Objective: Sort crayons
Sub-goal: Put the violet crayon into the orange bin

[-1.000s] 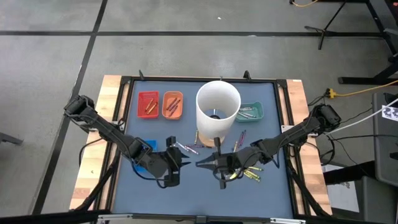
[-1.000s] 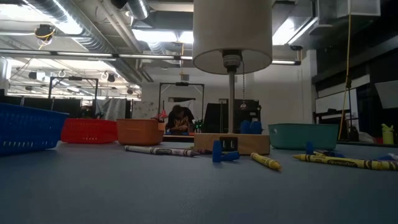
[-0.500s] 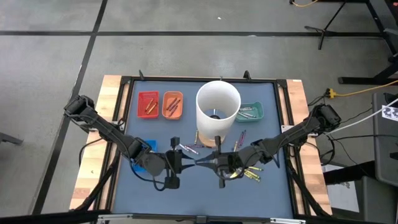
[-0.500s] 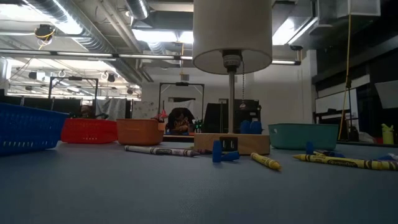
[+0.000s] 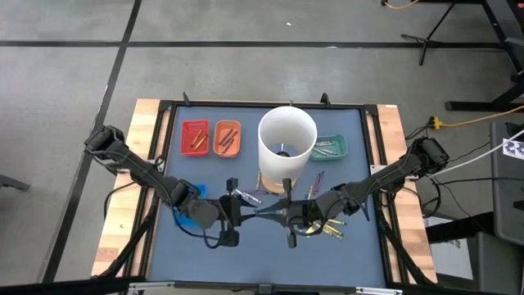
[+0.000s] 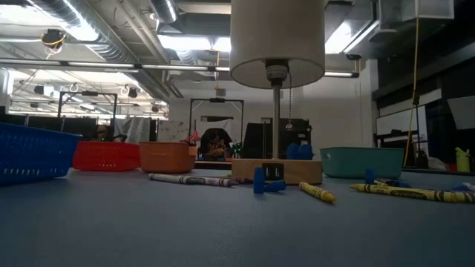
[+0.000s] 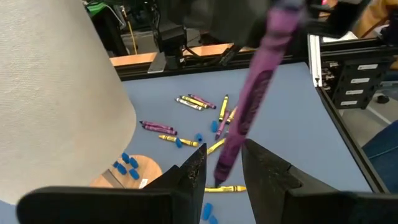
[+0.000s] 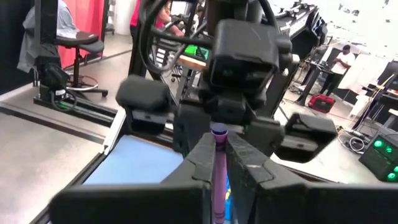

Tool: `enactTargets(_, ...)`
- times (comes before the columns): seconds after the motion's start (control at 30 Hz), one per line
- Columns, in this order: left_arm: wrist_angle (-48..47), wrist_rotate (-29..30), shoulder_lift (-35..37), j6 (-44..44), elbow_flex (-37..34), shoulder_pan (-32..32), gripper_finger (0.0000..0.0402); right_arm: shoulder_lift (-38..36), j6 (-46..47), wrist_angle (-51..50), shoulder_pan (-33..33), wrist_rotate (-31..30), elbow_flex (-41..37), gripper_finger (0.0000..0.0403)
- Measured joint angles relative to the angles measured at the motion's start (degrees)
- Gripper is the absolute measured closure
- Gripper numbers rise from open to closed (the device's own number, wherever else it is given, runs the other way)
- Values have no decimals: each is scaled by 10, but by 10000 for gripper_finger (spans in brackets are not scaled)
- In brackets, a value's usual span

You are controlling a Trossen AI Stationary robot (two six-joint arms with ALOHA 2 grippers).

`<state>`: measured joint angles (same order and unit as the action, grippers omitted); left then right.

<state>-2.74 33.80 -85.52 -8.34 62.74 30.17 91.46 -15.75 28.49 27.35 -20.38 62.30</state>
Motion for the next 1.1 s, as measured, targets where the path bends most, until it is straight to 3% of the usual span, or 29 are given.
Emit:
enactTargets(0.23,0,-3,0,0,0,-9,321,0,0,4,0,0,0,375)
enactTargets(0.67,-3,-5,0,1,0,-9,387,0,0,2,-1,-4,0,375)
enactTargets(1.1,-4,-4,0,0,0,-9,390,0,4,-2,-1,-4,0,369)
